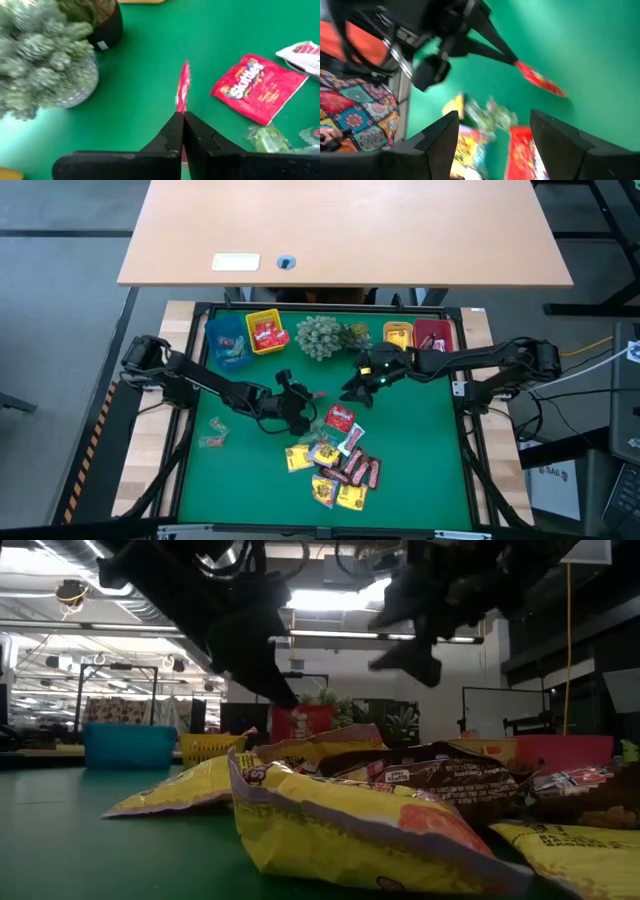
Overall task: Sort candy
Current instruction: Put the red candy into the yellow bin
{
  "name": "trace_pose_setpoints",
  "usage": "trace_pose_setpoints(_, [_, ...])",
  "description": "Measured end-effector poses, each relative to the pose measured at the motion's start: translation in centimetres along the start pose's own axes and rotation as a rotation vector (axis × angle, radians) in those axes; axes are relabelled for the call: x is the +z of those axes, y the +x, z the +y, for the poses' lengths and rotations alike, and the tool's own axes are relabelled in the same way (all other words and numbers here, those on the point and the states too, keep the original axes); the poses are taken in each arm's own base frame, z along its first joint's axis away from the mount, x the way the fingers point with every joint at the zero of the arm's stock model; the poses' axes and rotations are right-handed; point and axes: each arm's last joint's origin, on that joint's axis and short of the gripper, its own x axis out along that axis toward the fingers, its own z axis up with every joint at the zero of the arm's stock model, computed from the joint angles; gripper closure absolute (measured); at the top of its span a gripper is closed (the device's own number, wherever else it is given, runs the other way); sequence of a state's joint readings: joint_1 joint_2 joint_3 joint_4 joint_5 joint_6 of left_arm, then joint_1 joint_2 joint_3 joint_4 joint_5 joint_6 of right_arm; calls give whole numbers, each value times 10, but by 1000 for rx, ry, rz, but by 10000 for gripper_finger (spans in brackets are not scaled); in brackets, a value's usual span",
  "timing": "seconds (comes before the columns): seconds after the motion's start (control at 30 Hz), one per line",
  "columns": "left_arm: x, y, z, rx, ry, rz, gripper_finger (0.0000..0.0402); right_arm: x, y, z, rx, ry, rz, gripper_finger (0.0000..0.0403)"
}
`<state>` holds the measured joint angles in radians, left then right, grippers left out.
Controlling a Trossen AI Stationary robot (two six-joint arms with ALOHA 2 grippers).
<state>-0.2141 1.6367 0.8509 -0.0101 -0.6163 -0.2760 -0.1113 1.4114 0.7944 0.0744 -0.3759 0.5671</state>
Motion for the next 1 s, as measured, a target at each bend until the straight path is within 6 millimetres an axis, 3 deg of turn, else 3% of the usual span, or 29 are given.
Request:
trace_pose_setpoints(0.27, [14,-18,34,54,-8,20,401,24,-24,26,24,-77,-60,158])
trace_pose_setpoints(0.43, [22,-28,55,76,-42,30,401,26,-36,33,19,-72,-51,158])
trace_pose_setpoints(0.77, [13,-22,52,-43,-110,127,397,15,-35,26,-43,-26,52,158])
trace_pose_setpoints(1.0, [3,-12,45,-82,-102,207,329,13,-35,24,-56,-15,75,158])
